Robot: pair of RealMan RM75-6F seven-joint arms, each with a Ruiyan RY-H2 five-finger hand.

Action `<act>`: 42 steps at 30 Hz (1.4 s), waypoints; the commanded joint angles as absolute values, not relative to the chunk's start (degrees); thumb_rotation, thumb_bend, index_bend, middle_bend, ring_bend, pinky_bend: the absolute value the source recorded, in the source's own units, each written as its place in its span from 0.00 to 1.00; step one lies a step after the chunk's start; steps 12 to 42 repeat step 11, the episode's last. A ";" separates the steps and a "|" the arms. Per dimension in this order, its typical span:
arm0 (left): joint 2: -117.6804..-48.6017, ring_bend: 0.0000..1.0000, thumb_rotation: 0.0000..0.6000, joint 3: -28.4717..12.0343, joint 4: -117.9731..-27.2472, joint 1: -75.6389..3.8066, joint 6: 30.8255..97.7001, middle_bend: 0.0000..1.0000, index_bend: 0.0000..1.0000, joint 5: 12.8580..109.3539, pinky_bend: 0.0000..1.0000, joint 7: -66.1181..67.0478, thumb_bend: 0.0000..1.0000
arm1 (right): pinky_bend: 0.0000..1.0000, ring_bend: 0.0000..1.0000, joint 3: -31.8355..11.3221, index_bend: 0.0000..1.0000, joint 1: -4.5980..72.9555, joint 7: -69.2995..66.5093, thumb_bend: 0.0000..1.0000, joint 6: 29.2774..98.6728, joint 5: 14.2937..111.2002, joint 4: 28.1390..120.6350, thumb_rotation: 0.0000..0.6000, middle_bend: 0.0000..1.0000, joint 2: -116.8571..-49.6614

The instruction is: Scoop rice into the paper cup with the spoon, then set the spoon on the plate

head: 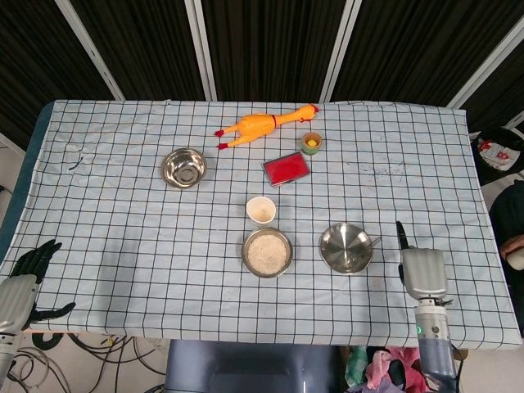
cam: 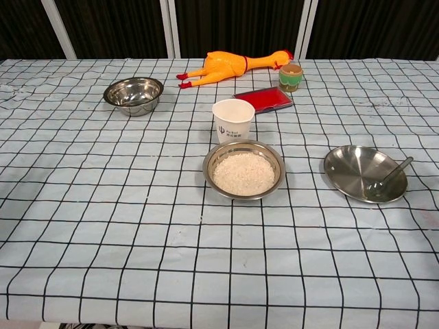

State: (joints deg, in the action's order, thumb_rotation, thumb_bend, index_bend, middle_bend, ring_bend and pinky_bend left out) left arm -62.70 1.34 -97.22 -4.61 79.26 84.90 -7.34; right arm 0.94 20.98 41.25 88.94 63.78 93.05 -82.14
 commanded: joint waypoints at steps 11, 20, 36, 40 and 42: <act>-64.34 0.00 1.00 1.06 -93.61 -4.10 81.99 0.00 0.00 85.86 0.00 3.71 0.01 | 0.21 0.00 10.94 0.00 10.70 21.06 0.10 97.63 84.75 93.97 1.00 0.00 -65.49; -64.34 0.00 1.00 1.06 -93.61 -4.10 81.99 0.00 0.00 85.86 0.00 3.71 0.01 | 0.21 0.00 10.94 0.00 10.70 21.06 0.10 97.63 84.75 93.97 1.00 0.00 -65.49; -64.34 0.00 1.00 1.06 -93.61 -4.10 81.99 0.00 0.00 85.86 0.00 3.71 0.01 | 0.21 0.00 10.94 0.00 10.70 21.06 0.10 97.63 84.75 93.97 1.00 0.00 -65.49; -64.34 0.00 1.00 1.06 -93.61 -4.10 81.99 0.00 0.00 85.86 0.00 3.71 0.01 | 0.21 0.00 10.94 0.00 10.70 21.06 0.10 97.63 84.75 93.97 1.00 0.00 -65.49; -64.34 0.00 1.00 1.06 -93.61 -4.10 81.99 0.00 0.00 85.86 0.00 3.71 0.01 | 0.21 0.00 10.94 0.00 10.70 21.06 0.10 97.63 84.75 93.97 1.00 0.00 -65.49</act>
